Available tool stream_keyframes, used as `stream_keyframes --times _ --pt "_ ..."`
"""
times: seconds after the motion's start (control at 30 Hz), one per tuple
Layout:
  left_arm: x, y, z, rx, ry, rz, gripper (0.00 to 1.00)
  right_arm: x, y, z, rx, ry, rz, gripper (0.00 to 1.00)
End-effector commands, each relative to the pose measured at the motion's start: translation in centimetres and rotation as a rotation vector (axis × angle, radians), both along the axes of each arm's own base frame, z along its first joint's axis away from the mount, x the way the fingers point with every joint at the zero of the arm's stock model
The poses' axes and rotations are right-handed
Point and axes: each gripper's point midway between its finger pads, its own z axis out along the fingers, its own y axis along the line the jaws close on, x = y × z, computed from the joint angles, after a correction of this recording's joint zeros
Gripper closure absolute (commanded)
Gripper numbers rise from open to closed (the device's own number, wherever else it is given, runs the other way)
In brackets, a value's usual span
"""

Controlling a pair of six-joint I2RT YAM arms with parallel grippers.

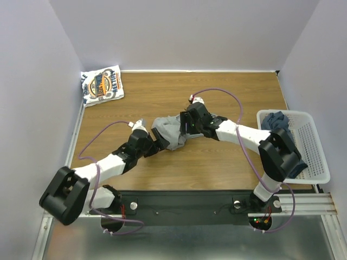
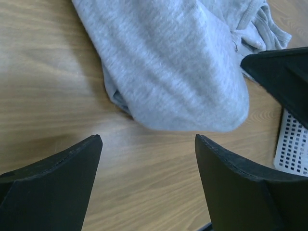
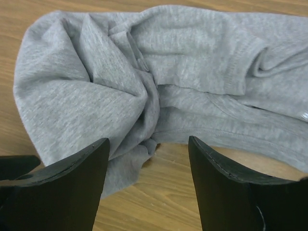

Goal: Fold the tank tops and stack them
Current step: Flatten the tank top out

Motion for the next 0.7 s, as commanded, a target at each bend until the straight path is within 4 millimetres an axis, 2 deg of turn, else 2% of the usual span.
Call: stream_keyframes --times 0.0,0.07,0.13,0.17,0.2,0.27,0.3,0.33,0.43,0.5,0.53,0.57,0.63,0.67 --pt "3.5 -2.2 2.7 -0.05 -0.102 -0.003 0.11 2.8 3.2 2.6 0.084 -0.088 0.061 0.28" --pt "4.6 -2.6 1.8 -0.026 -0.084 0.011 0.13 3.3 3.6 1.5 0.073 -0.07 0.057 0.28" --pt "5.7 -3.0 1.9 -0.024 -0.087 0.014 0.2 3.9 3.8 1.4 0.081 -0.065 0.047 0.28" --pt "6.0 -3.2 1.4 -0.015 -0.073 0.014 0.23 4.1 3.9 0.8 0.08 -0.053 0.044 0.29" --pt "6.2 -3.3 1.4 -0.014 -0.075 0.015 0.31 4.3 4.0 0.6 0.08 -0.05 0.045 0.29" --pt "7.2 -3.1 1.8 -0.002 -0.09 0.044 0.35 4.7 4.3 0.6 0.083 -0.052 0.044 0.3" --pt "7.3 -3.0 1.9 0.004 -0.095 0.045 0.42 4.9 4.3 0.1 0.078 -0.045 0.042 0.32" --pt "7.4 -3.0 2.1 0.008 -0.097 0.045 0.44 5.0 4.3 -0.1 0.076 -0.042 0.039 0.35" --pt "7.7 -2.5 2.8 0.029 -0.101 0.054 0.49 5.4 4.0 -0.5 0.08 -0.031 0.02 0.55" --pt "7.8 -2.2 3.2 0.04 -0.11 0.061 0.55 5.7 3.6 -0.5 0.087 -0.028 0.008 0.64" --pt "7.7 -2.0 3.3 0.047 -0.109 0.063 0.57 5.8 3.6 -0.4 0.092 -0.029 0.004 0.69" --pt "7.7 -1.8 3.8 0.05 -0.123 0.064 0.59 5.9 3.5 -0.2 0.094 -0.029 0.002 0.77" --pt "7.8 -1.2 4.0 0.064 -0.119 0.074 0.67 6.1 3.3 0.1 0.099 -0.034 -0.007 0.87" --pt "8.0 -1.1 4.6 0.065 -0.131 0.071 0.71 6.2 2.9 1.0 0.109 -0.049 -0.019 0.93"
